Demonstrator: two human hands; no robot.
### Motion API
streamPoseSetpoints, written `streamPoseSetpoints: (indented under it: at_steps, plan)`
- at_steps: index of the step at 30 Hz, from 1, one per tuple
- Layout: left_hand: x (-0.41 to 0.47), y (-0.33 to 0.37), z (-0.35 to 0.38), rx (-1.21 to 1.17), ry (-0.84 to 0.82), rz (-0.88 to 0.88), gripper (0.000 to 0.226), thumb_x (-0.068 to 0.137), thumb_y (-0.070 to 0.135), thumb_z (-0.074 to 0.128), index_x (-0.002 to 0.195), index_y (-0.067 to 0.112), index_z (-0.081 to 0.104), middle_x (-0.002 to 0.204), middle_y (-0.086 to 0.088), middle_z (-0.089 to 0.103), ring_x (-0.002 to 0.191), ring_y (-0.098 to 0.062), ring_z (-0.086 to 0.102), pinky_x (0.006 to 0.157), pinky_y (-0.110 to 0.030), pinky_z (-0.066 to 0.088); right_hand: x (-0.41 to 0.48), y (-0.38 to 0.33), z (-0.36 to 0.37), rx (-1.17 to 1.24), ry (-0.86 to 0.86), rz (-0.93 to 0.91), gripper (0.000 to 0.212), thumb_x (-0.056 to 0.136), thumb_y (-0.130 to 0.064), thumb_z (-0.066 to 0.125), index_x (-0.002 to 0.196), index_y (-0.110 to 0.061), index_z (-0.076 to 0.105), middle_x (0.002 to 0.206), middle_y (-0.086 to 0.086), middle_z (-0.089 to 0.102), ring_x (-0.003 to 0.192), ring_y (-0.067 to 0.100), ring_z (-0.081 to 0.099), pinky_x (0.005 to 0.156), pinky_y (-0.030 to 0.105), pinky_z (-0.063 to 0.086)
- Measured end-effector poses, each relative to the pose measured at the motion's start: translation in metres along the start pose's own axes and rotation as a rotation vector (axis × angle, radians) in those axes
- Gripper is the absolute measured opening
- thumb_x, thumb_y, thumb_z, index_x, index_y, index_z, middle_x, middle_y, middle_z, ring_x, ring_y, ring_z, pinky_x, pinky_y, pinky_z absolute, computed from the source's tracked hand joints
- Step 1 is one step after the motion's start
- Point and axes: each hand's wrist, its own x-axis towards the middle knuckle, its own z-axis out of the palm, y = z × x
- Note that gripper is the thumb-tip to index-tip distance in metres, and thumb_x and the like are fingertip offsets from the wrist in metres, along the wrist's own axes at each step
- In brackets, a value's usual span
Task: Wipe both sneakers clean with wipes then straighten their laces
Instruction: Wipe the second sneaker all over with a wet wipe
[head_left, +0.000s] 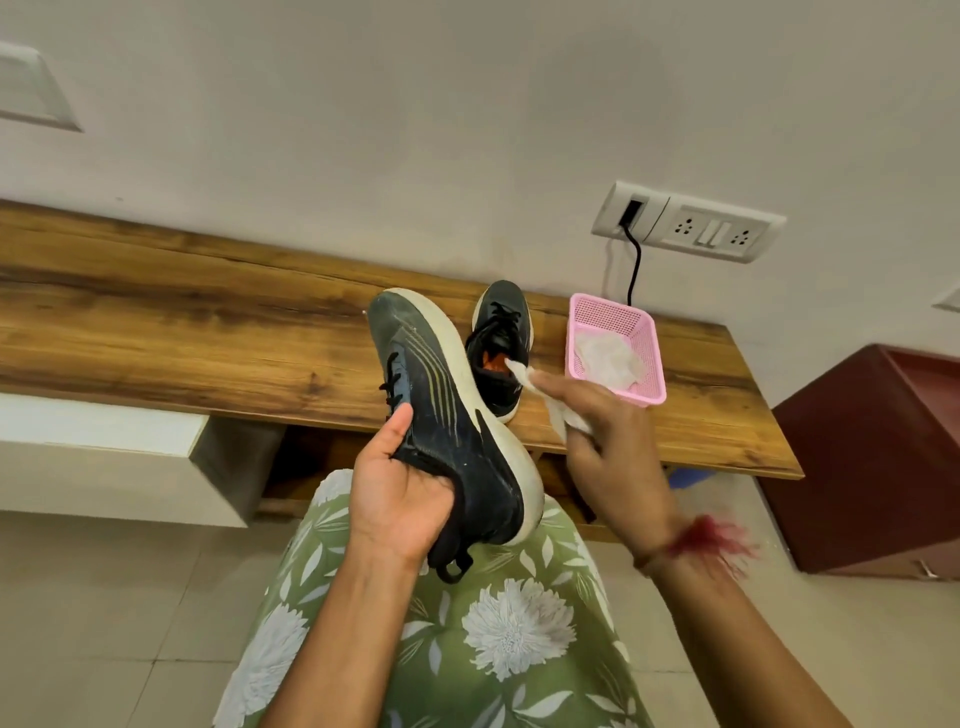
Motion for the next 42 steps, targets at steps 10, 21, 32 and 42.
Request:
streamPoseSetpoints:
  at_steps: [10, 21, 32, 42]
  plan:
    - [0.002, 0.006, -0.007, -0.020, -0.013, 0.022, 0.044, 0.087, 0.028, 0.051, 0.121, 0.002, 0.062, 0.125, -0.017, 0.062, 0.108, -0.027, 0.063, 0.094, -0.045, 0.050, 0.015, -0.007, 0.037, -0.295, -0.491, -0.086, 0.062, 0.080, 0.009, 0.043, 0.137, -0.017, 0.047, 0.142, -0.003, 0.045, 0.131, 0.014, 0.040, 0.110, 0.032, 0.031]
    - [0.003, 0.010, -0.010, -0.088, -0.034, 0.019, 0.053, 0.086, 0.031, 0.053, 0.132, 0.005, 0.055, 0.133, -0.016, 0.057, 0.126, -0.031, 0.051, 0.104, -0.049, 0.036, -0.071, -0.004, 0.026, -0.376, -0.271, -0.065, 0.086, 0.053, 0.023, 0.068, 0.129, -0.014, 0.055, 0.132, 0.003, 0.056, 0.118, 0.021, 0.055, 0.095, 0.038, 0.042]
    - [0.003, 0.009, -0.008, 0.006, -0.009, -0.003, 0.044, 0.092, 0.031, 0.050, 0.127, 0.007, 0.060, 0.125, -0.015, 0.063, 0.115, -0.029, 0.058, 0.097, -0.047, 0.043, 0.034, -0.024, 0.001, -0.084, -0.103, -0.075, 0.058, 0.076, 0.010, 0.041, 0.127, -0.013, 0.058, 0.129, 0.001, 0.057, 0.120, 0.008, 0.048, 0.104, 0.017, 0.031]
    - [0.011, -0.005, -0.005, 0.142, -0.009, -0.117, 0.050, 0.085, 0.027, 0.057, 0.129, 0.004, 0.058, 0.133, -0.018, 0.056, 0.129, -0.032, 0.049, 0.109, -0.046, 0.036, 0.139, 0.002, 0.058, -0.300, -0.268, -0.137, 0.043, 0.086, 0.006, 0.050, 0.125, -0.010, 0.059, 0.128, 0.009, 0.058, 0.119, 0.026, 0.051, 0.099, 0.030, 0.036]
